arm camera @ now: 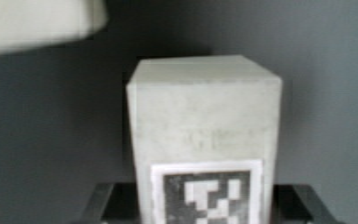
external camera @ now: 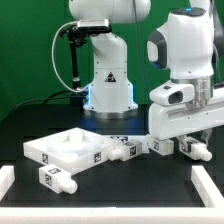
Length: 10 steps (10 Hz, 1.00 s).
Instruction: Assemble one leg
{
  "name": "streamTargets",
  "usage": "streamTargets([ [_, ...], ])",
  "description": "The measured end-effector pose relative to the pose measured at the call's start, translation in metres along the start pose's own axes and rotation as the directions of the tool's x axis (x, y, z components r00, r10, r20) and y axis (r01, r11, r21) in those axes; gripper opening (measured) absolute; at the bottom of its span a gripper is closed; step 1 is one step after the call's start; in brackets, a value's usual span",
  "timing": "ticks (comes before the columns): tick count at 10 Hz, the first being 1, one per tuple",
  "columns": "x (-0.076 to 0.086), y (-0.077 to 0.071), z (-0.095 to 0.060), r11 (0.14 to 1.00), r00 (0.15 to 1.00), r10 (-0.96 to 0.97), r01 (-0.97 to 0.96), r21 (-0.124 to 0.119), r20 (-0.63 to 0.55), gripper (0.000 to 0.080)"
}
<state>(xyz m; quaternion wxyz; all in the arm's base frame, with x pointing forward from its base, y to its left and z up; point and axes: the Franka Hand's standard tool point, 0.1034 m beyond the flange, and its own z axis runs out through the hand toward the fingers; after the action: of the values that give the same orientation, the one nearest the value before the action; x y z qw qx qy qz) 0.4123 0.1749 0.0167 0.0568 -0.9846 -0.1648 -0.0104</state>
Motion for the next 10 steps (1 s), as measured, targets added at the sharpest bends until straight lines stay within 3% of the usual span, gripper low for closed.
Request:
streamTargets([
  [5,-0.002,0.002,0.005,1.0,1.0,0.005,-0.005,0.001,0.008,0.031],
  [7,-0.001,0.002,0.005,1.0,1.0,0.005,-0.005,0.001,0.008,0.0573],
  [8,0.001,0.002,-0.002,1.0,1.0,0.003,-0.004,0.003,0.031,0.0573],
  [9,0.008,0.006,-0.027,1.0,0.997,-0.003,0.003,0.002,0.075,0.0637],
  [10,0.009,0.027,-0.059,0.999,0.996,-0.048,0.048,0.0,0.075,0.0647],
])
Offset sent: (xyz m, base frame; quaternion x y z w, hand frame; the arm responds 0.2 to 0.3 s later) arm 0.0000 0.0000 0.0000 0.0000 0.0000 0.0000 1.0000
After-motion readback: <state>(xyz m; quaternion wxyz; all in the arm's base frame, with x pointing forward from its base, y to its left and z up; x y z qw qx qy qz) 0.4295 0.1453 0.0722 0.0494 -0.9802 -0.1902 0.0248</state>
